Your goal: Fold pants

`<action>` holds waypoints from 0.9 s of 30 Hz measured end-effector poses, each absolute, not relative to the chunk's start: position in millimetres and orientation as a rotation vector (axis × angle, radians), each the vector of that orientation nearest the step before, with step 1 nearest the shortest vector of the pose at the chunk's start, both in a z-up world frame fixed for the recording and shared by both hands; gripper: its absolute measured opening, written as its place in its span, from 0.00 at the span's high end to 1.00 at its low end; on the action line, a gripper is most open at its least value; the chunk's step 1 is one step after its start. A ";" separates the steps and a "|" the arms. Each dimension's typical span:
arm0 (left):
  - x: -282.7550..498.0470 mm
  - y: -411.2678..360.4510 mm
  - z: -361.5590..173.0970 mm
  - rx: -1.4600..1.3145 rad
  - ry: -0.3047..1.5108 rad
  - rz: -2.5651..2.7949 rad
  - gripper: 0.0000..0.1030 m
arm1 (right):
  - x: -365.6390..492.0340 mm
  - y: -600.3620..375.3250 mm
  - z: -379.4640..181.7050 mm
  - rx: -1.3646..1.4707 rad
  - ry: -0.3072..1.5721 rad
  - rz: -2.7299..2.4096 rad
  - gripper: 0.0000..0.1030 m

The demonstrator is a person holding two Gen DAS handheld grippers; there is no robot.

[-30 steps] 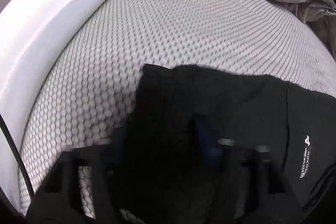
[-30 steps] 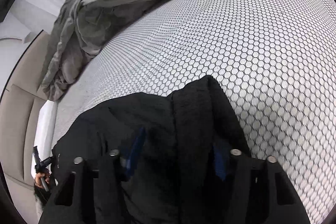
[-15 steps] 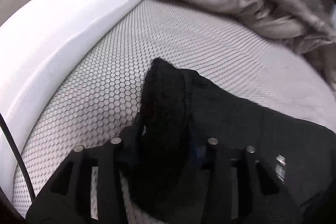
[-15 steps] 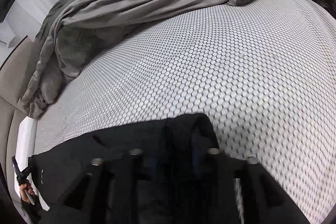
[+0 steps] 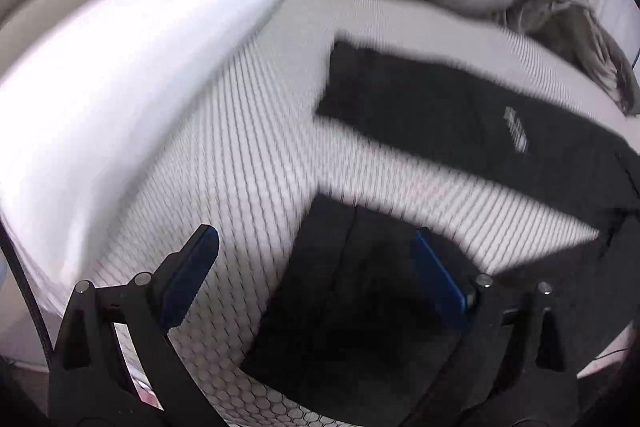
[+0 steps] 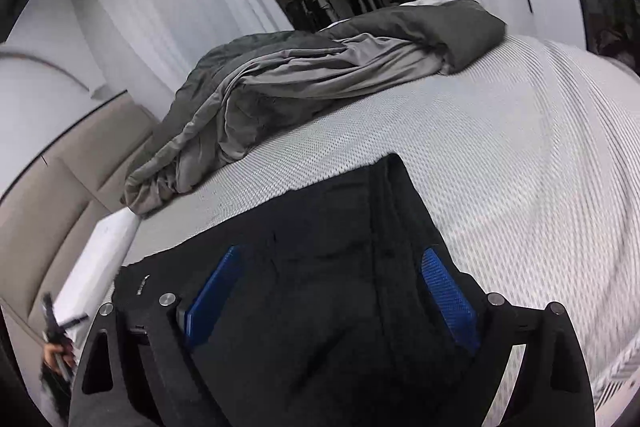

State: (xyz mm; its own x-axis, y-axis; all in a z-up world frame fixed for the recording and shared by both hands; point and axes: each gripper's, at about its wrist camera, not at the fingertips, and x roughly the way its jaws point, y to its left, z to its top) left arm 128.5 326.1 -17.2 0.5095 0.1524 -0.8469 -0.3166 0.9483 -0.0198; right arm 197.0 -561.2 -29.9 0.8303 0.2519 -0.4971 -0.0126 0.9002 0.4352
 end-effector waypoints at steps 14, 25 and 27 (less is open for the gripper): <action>136.4 363.5 -24.3 -0.424 0.914 0.452 0.50 | 132.9 -601.8 -83.6 0.522 0.680 -0.005 0.09; 62.5 336.1 4.2 -0.375 0.831 0.409 0.24 | 100.4 -599.4 -155.7 0.810 0.757 0.128 0.31; 58.6 329.9 -4.7 -0.336 0.880 0.425 0.24 | 111.0 -601.7 -166.3 0.886 0.782 0.160 0.39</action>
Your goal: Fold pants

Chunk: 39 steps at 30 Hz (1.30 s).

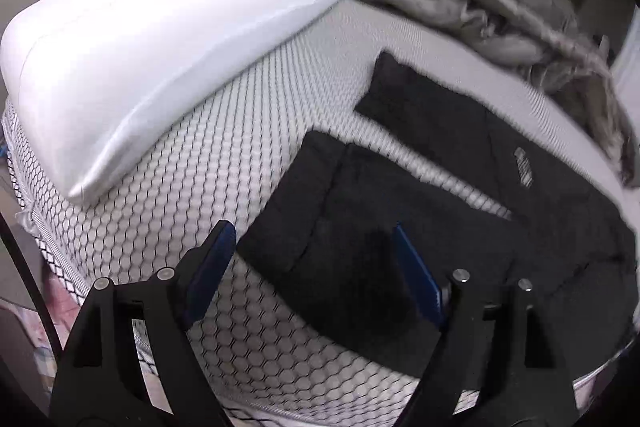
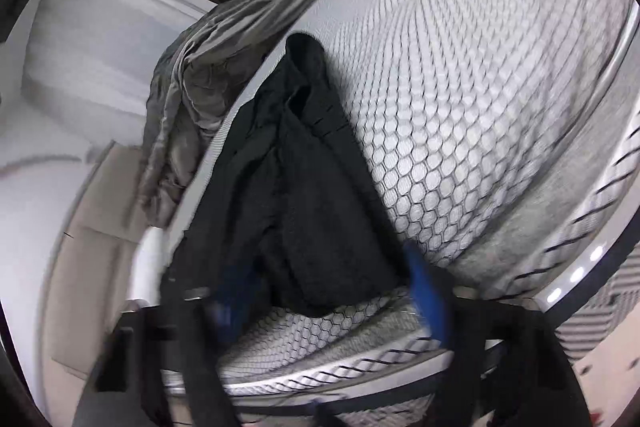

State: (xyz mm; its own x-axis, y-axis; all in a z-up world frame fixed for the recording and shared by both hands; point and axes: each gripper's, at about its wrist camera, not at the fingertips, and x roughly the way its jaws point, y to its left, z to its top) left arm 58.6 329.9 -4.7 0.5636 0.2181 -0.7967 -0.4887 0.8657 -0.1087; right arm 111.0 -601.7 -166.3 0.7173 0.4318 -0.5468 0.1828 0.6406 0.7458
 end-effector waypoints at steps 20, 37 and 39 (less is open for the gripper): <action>-32.9 297.4 -3.3 -0.525 0.826 0.342 0.24 | 70.6 -605.3 -152.5 0.807 0.676 0.189 0.33; -2.8 298.5 -35.7 -0.663 0.838 0.283 0.68 | 114.7 -608.7 -108.7 0.767 0.431 0.235 0.75; -2.9 297.3 -38.4 -0.653 0.845 0.283 0.68 | 116.4 -608.4 -113.6 0.672 0.461 0.182 0.62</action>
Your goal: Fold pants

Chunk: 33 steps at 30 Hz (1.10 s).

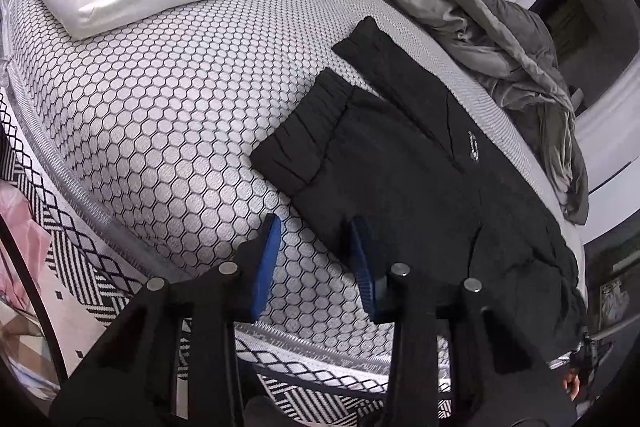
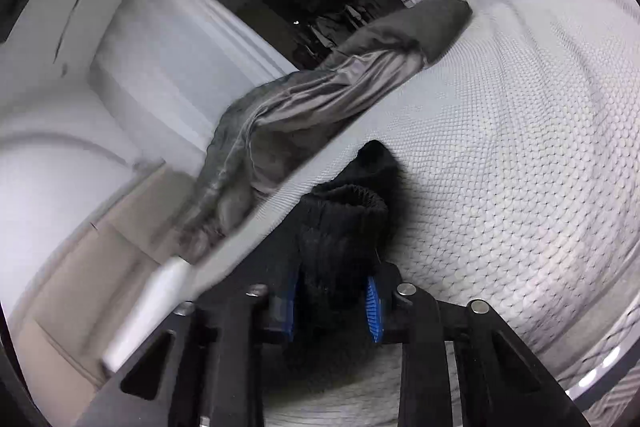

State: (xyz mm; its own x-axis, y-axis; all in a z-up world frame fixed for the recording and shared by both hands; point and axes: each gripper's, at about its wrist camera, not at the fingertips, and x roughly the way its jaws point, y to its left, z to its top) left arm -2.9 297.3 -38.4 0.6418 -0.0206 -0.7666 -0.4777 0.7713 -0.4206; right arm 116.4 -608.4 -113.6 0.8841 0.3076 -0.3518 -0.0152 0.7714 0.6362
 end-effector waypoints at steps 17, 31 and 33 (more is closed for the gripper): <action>30.2 297.7 -52.7 -0.802 0.753 0.271 1.00 | 114.1 -591.7 -149.1 0.891 0.580 0.174 0.37; 3.2 304.0 -46.1 -0.709 0.733 0.334 0.82 | 87.2 -627.6 -157.2 0.888 0.595 0.064 0.56; 0.1 293.2 -26.2 -0.600 0.697 0.389 0.72 | 73.7 -626.1 -143.3 0.794 0.572 -0.029 0.52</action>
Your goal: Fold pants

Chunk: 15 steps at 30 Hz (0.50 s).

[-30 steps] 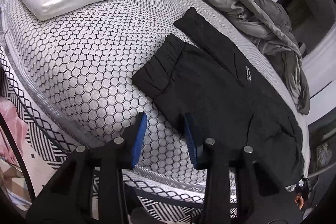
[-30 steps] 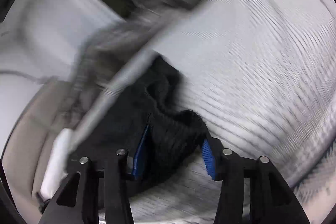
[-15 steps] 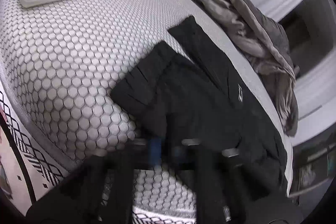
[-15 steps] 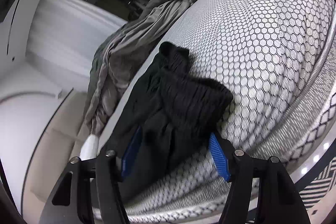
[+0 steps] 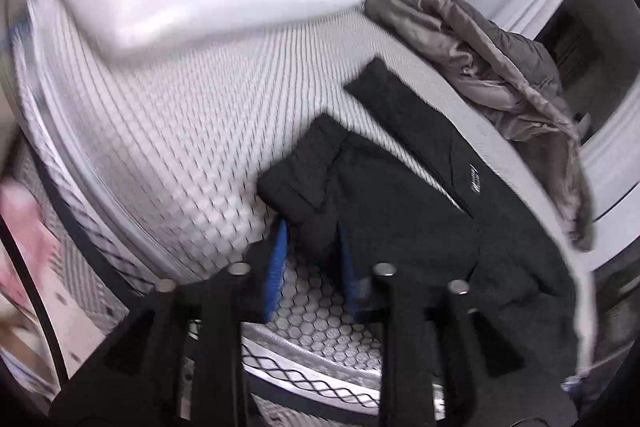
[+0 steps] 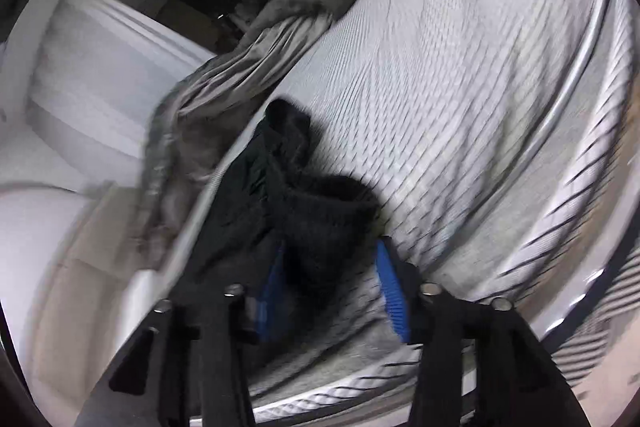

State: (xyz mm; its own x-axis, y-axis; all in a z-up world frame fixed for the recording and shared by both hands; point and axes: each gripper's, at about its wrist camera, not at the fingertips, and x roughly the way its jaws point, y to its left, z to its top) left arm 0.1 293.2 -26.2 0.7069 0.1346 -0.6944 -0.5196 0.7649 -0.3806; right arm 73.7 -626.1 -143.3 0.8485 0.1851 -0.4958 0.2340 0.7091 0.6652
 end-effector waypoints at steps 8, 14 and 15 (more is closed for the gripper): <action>24.7 223.9 33.1 -0.345 0.595 0.254 0.08 | 69.7 -595.9 -79.9 0.547 0.506 0.020 0.17; 71.8 161.2 43.7 -0.266 0.626 0.160 0.01 | 129.8 -587.9 -66.9 0.490 0.625 0.158 0.16; 78.8 153.0 43.0 -0.268 0.634 0.147 0.01 | 139.5 -589.6 -67.6 0.487 0.649 0.164 0.16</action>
